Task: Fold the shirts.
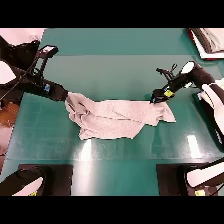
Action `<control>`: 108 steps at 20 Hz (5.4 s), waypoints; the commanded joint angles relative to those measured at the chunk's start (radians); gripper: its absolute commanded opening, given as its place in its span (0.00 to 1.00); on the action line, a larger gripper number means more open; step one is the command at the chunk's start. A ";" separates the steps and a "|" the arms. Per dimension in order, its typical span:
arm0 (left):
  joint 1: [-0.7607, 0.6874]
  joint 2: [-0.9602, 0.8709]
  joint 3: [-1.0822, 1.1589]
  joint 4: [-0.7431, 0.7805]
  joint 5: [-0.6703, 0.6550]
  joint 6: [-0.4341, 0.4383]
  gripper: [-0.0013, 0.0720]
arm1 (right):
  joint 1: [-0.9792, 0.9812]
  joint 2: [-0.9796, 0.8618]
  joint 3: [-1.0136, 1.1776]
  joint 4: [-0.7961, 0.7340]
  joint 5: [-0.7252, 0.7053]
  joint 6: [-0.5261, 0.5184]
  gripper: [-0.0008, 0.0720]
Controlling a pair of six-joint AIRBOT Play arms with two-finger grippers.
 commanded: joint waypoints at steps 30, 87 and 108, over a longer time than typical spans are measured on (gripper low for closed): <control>0.000 0.221 1.014 0.047 0.294 0.007 0.04 | 0.036 0.916 0.603 -0.303 -0.267 0.246 0.03; -0.417 0.095 -0.673 -0.259 0.467 -0.476 0.75 | -0.210 0.461 0.025 -0.161 0.007 0.280 0.80; -0.417 0.070 -0.701 -0.096 0.608 -0.599 0.41 | -0.209 0.461 0.025 -0.161 0.035 0.280 0.80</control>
